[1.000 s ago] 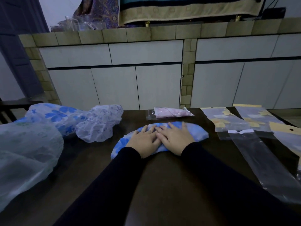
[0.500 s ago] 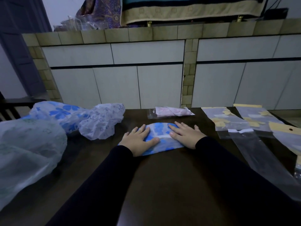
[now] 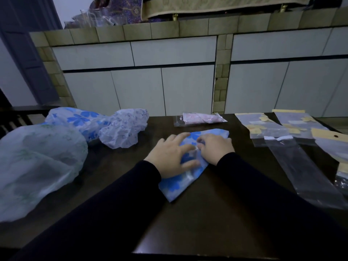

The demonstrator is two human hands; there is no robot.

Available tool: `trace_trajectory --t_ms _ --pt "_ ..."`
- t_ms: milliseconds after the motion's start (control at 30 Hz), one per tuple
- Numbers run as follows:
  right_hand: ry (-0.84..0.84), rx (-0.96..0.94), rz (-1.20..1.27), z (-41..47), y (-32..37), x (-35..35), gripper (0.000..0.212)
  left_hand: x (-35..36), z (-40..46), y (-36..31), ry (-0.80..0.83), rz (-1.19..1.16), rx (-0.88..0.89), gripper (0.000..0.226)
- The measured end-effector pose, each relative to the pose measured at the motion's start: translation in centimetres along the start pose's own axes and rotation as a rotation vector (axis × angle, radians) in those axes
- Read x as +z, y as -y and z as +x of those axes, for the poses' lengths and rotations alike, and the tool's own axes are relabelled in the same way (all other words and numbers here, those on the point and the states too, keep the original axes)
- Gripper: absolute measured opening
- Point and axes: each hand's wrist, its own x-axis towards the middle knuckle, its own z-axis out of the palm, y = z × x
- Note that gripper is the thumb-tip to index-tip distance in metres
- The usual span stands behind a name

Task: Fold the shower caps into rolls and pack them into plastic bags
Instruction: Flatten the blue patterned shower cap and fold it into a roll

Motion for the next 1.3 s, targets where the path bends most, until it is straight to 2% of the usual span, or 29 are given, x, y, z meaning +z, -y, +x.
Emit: trace_trajectory --t_ms 67,133,233,400,467,567,633,700,800,900,967,1033,1100,1133,1200,1300 --pt "0.081 0.062 0.021 -0.2 0.2 0.4 0.035 0.7 -0.9 0.5 0.154 -0.085 0.041 0.068" --pt "0.197 0.107 -0.052 -0.2 0.1 0.7 0.048 1.4 -1.7 1.0 0.269 -0.176 -0.015 0.069" --pt "0.275 0.128 -0.156 0.0 0.1 0.7 0.063 1.5 -2.2 1.5 0.312 -0.174 -0.028 0.074" --pt "0.288 0.035 -0.123 0.0 -0.1 0.5 0.064 0.6 -2.8 1.0 0.388 -0.232 -0.088 0.073" --pt "0.281 -0.016 -0.093 -0.2 -0.1 0.4 0.063 0.1 -2.5 1.2 0.346 -0.318 -0.109 0.066" --pt "0.18 -0.154 -0.141 -0.8 0.6 0.2 0.058 -0.8 -2.3 2.4 0.15 -0.479 -0.125 0.056" --pt "0.032 -0.274 -0.093 -1.3 1.3 0.0 0.05 -0.8 -2.4 3.3 0.142 -0.456 -0.173 0.039" --pt "-0.081 -0.433 0.085 -2.1 1.8 -0.2 0.035 -0.4 -2.6 3.4 0.19 -0.391 -0.211 0.039" --pt "-0.007 -0.597 0.307 -3.1 1.7 -0.4 0.02 1.0 -2.1 2.5 0.114 -0.333 -0.265 0.034" --pt "0.067 -0.621 0.36 -3.7 0.8 -0.8 0.026 2.1 -1.7 2.0 0.053 -0.346 -0.301 0.025" --pt "0.057 -0.656 0.397 -4.2 0.0 -1.2 0.033 2.3 -1.9 2.1 0.021 -0.35 -0.271 0.025" --pt "0.04 -0.723 0.345 -4.7 -0.5 -1.6 0.034 2.0 -2.4 2.2 -0.137 -0.265 -0.181 0.025" --pt "0.069 -0.755 0.29 -5.1 -0.8 -1.5 0.027 1.1 -2.9 2.3 -0.297 -0.206 -0.002 0.026" --pt "0.082 -0.765 0.288 -5.2 -0.9 -1.4 0.023 0.6 -3.2 2.4 -0.301 -0.236 0.111 0.026" --pt "0.069 -0.789 0.3 -5.2 -1.4 -1.2 0.018 -0.4 -3.9 2.8 -0.173 -0.357 0.268 0.024" --pt "0.036 -0.783 0.32 -5.0 -2.0 -1.2 0.011 -0.1 -4.7 3.2 -0.085 -0.413 0.291 0.029"
